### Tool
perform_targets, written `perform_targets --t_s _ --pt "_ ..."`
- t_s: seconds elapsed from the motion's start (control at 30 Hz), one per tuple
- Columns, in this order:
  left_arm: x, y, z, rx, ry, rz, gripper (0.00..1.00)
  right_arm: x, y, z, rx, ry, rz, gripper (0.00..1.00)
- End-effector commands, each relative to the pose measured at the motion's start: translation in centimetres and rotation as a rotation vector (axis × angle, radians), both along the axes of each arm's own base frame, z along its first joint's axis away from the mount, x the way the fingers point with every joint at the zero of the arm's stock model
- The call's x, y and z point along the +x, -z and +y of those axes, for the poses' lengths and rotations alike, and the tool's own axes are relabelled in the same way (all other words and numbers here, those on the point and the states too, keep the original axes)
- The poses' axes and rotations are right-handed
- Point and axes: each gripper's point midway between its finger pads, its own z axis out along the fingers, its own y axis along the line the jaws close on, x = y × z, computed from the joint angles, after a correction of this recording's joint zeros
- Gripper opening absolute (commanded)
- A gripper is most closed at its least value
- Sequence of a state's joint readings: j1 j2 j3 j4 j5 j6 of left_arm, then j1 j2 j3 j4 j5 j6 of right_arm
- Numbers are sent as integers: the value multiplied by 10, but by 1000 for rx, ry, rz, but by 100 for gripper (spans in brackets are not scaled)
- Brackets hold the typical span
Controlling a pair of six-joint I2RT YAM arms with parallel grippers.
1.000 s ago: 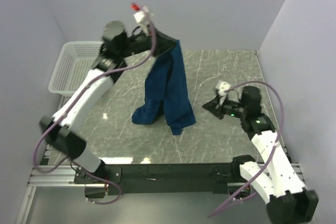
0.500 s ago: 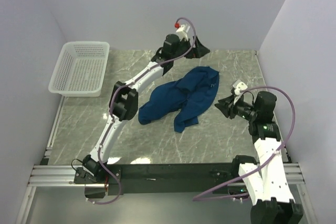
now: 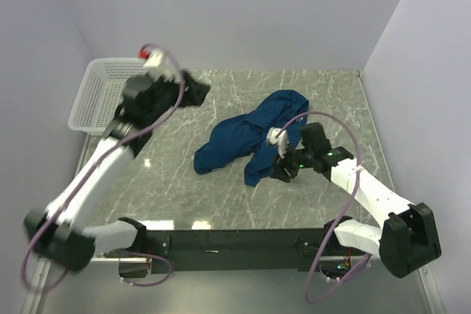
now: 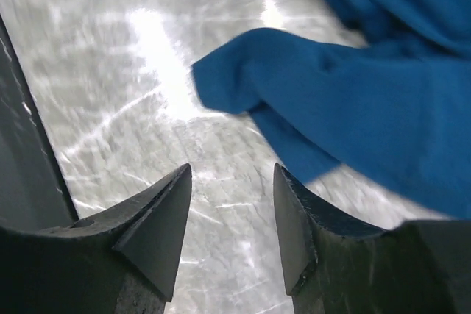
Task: Fold and stack the t-shirts
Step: Flatten the tshirt out
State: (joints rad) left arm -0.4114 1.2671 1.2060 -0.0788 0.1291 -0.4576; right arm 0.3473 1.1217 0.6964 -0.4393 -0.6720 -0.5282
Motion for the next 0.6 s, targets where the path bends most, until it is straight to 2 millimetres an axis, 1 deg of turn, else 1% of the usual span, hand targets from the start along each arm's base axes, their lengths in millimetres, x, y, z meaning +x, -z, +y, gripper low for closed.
perform_targets --t_s 0.0,0.03,0.07,0.1,0.13,0.17,0.2,0.23,0.27,0.3,0.33,0.37,0.4,0.47,0.5,0.53,0.57 --pt "-65 105 18 71 40 254 99 3 8 15 -157 -129 -158 56" --pt "-77 111 20 26 30 288 99 2 15 19 -198 -205 -205 56" --pt "-97 125 28 -3 16 316 99 2 24 17 -251 -229 -236 57" --pt "-106 133 31 -41 -3 348 100 -1 27 25 -281 -337 -312 57" --pt "-114 138 31 -126 -36 406 99 -3 29 28 -296 -384 -346 60" --pt "-125 154 36 -207 -90 476 99 -2 31 34 -316 -446 -412 61" --pt "-130 163 38 -205 -93 483 99 2 32 34 -330 -459 -432 61" --pt "-134 169 38 -268 -117 527 98 2 33 39 -339 -480 -446 61" --pt "-140 185 41 -289 -146 564 97 9 28 43 -355 -482 -470 61" --pt "-141 190 42 -310 -164 578 97 11 36 44 -381 -505 -457 61" --pt "-142 196 42 -332 -172 599 95 15 34 49 -390 -521 -472 61" --pt "-144 209 43 -330 -189 633 93 18 36 49 -409 -534 -481 61" --pt "-144 217 46 -322 -223 664 93 24 42 49 -445 -547 -504 61" --pt "-140 226 48 -286 -254 697 93 27 46 53 -471 -571 -530 61" --pt "-139 230 49 -274 -266 714 94 34 47 56 -481 -565 -547 61" --pt "-138 234 50 -255 -279 724 94 36 48 58 -482 -564 -549 60" --pt "-135 239 49 -237 -277 741 94 40 44 62 -477 -560 -557 59"
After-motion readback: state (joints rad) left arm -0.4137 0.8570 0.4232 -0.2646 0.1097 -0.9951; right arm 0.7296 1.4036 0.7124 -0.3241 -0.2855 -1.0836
